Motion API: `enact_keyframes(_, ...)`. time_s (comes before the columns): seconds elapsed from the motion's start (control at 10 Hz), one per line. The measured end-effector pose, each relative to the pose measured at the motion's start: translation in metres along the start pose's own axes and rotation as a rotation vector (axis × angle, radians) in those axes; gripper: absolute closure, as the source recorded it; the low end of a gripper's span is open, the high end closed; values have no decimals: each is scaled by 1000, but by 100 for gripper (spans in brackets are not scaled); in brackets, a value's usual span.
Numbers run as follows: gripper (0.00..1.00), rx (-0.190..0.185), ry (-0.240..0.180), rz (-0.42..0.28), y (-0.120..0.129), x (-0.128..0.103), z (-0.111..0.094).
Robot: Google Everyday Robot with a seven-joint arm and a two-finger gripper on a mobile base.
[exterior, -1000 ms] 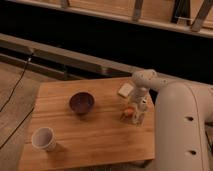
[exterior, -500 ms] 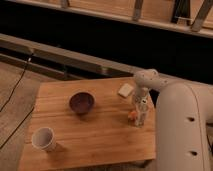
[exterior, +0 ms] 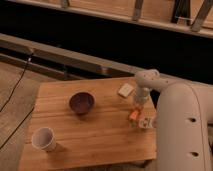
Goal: Drag the pepper across the table
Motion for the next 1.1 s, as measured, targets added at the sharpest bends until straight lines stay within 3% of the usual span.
enact_keyframes(0.6, 100, 30, -18, 13, -15, -13, -14)
enact_keyframes(1.1, 100, 77, -42, 53, -53, -33, -30)
